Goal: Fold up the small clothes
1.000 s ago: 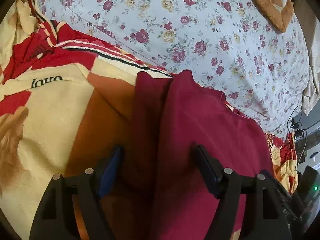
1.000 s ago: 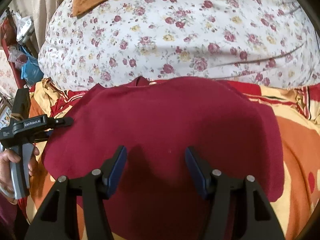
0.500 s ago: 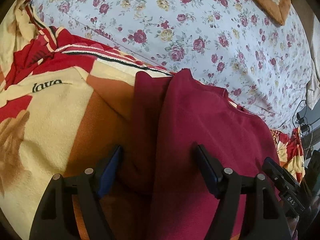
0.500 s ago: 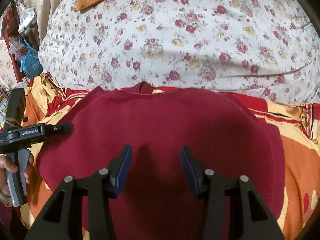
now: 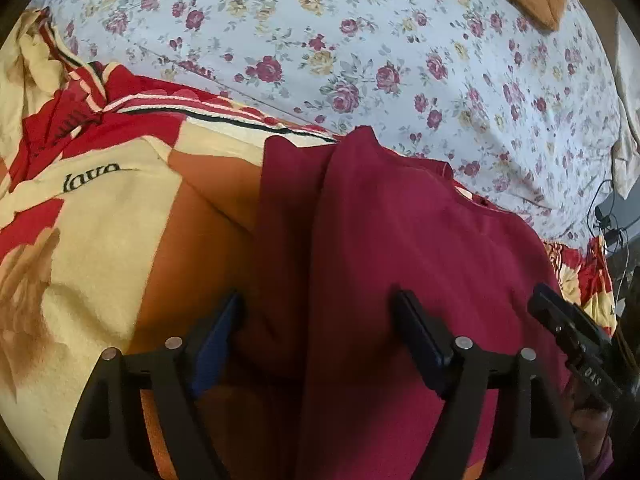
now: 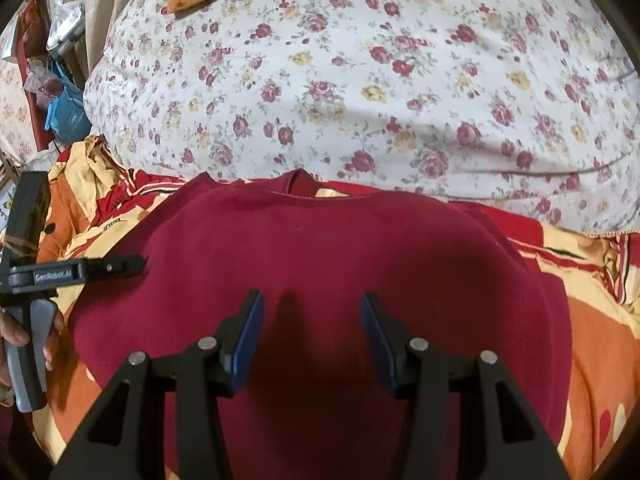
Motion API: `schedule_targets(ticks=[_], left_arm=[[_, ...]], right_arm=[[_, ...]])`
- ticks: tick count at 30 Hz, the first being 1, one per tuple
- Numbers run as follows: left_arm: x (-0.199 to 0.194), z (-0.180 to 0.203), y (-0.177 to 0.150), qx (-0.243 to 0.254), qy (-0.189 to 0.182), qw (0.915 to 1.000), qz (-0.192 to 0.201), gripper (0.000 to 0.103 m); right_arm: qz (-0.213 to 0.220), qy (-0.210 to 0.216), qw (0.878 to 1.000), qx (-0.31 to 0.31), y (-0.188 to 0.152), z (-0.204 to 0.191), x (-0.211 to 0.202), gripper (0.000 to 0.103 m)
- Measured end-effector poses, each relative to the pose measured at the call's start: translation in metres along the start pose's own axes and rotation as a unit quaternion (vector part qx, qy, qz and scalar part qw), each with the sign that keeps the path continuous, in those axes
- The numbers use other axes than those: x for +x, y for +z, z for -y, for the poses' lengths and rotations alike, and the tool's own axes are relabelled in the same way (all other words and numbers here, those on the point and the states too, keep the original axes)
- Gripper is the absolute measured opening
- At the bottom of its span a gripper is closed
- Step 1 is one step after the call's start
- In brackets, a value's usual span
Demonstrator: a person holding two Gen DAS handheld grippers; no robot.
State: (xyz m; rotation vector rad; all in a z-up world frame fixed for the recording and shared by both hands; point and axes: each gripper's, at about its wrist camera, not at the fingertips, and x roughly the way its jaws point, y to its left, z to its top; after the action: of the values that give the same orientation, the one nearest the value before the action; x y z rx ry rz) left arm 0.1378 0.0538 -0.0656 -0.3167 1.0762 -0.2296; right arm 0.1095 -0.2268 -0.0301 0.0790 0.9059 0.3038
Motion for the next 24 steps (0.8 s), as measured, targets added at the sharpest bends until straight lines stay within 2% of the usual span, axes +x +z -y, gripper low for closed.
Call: schedule_targets(ticks=[5, 7, 12, 14, 15, 16, 18, 21, 24], left_arm=[[0.002, 0.003, 0.001, 0.005, 0.002, 0.9999, -0.011, 0.076], [0.003, 0.005, 0.001, 0.012, 0.002, 0.9998, -0.016, 0.079], [0.004, 0.003, 0.004, 0.010, -0.015, 0.9994, -0.030, 0.079], [0.003, 0.003, 0.006, 0.013, -0.017, 0.9991, -0.038, 0.073], [0.002, 0.003, 0.007, 0.013, -0.016, 0.9991, -0.037, 0.063], [-0.001, 0.003, 0.006, 0.008, -0.023, 0.9991, -0.035, 0.047], [-0.003, 0.002, 0.006, -0.010, -0.058, 0.9974, -0.040, 0.028], [-0.009, 0.007, 0.004, -0.013, -0.060, 0.9977, -0.030, 0.023], [-0.018, 0.008, 0.006, -0.032, -0.087, 0.9955, -0.020, 0.021]], right_arm=[[-0.027, 0.002, 1.000, 0.008, -0.005, 0.004, 0.017, 0.053], [-0.026, 0.001, 1.000, 0.006, -0.004, 0.003, 0.016, 0.053], [-0.024, 0.009, 1.000, 0.016, -0.001, 0.006, 0.016, 0.053], [-0.035, 0.007, 0.999, 0.014, -0.006, 0.006, 0.024, 0.053], [-0.031, 0.007, 0.999, 0.012, -0.007, 0.006, 0.024, 0.053], [-0.032, 0.008, 0.999, 0.013, -0.006, 0.006, 0.024, 0.053], [-0.033, 0.013, 0.999, 0.018, -0.006, 0.008, 0.024, 0.054], [-0.032, 0.022, 0.999, 0.025, -0.006, 0.010, 0.024, 0.054], [-0.030, 0.023, 0.999, 0.026, -0.008, 0.011, 0.024, 0.054]])
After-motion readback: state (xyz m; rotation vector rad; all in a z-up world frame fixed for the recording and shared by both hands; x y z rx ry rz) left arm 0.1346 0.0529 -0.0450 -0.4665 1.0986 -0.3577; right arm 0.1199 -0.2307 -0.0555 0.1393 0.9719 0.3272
